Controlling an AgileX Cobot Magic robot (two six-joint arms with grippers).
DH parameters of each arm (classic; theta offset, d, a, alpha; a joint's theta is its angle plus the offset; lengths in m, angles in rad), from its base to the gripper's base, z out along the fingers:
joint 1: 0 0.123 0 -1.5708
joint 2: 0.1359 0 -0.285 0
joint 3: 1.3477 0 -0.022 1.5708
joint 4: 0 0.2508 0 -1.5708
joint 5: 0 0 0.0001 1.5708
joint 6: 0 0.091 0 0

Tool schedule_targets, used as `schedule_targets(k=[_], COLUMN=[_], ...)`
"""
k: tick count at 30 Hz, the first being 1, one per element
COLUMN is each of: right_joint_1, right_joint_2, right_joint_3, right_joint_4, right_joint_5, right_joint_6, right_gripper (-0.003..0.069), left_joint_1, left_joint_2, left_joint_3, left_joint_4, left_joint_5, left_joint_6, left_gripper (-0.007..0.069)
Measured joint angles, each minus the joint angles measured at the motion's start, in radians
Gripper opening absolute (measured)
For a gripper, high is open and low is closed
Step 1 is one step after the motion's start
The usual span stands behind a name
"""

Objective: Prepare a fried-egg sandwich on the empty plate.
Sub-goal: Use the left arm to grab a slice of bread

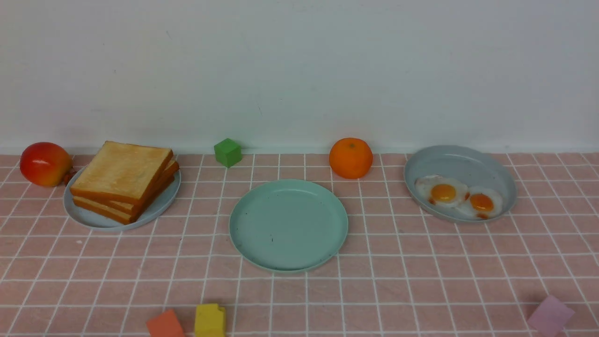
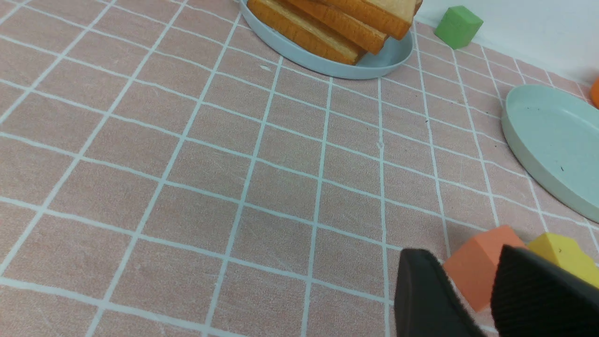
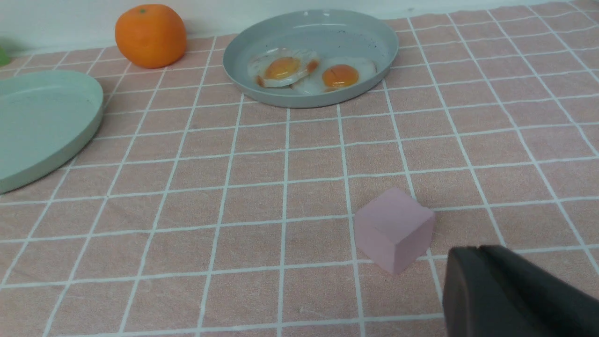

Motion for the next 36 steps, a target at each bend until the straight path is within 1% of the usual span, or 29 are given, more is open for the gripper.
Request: schedule_targets(k=[22, 25, 27, 28, 31, 32, 33, 34, 36], right_joint_1=[0.000, 0.000, 0.000, 0.000, 0.000, 0.000, 0.000, 0.000, 0.000], right_joint_2=[0.000, 0.000, 0.000, 0.000, 0.000, 0.000, 0.000, 0.000, 0.000], right_joint_3=[0.000, 0.000, 0.000, 0.000, 0.000, 0.000, 0.000, 0.000, 0.000], right_joint_4=[0.000, 0.000, 0.000, 0.000, 0.000, 0.000, 0.000, 0.000, 0.000], right_joint_5=[0.000, 0.000, 0.000, 0.000, 0.000, 0.000, 0.000, 0.000, 0.000], right_joint_6=[0.000, 0.000, 0.000, 0.000, 0.000, 0.000, 0.000, 0.000, 0.000], right_gripper=[0.0042, 0.0042, 0.0042, 0.0042, 0.0042, 0.0042, 0.0042, 0.0042, 0.0042], left_joint_1=[0.000, 0.000, 0.000, 0.000, 0.000, 0.000, 0.000, 0.000, 0.000], left_joint_2=[0.000, 0.000, 0.000, 0.000, 0.000, 0.000, 0.000, 0.000, 0.000], left_joint_3=[0.000, 0.000, 0.000, 0.000, 0.001, 0.001, 0.001, 0.001, -0.006], left_joint_4=[0.009, -0.022, -0.127, -0.158, -0.342, -0.363, -0.429, -0.466, -0.509], left_joint_5=[-0.009, -0.038, -0.081, -0.103, -0.236, -0.245, -0.301, -0.341, -0.395], left_joint_6=[0.000, -0.014, -0.065, -0.080, -0.142, -0.144, -0.154, -0.157, -0.161], left_gripper=[0.0237, 0.0237, 0.0237, 0.0237, 0.0237, 0.0237, 0.0237, 0.0237, 0.0237])
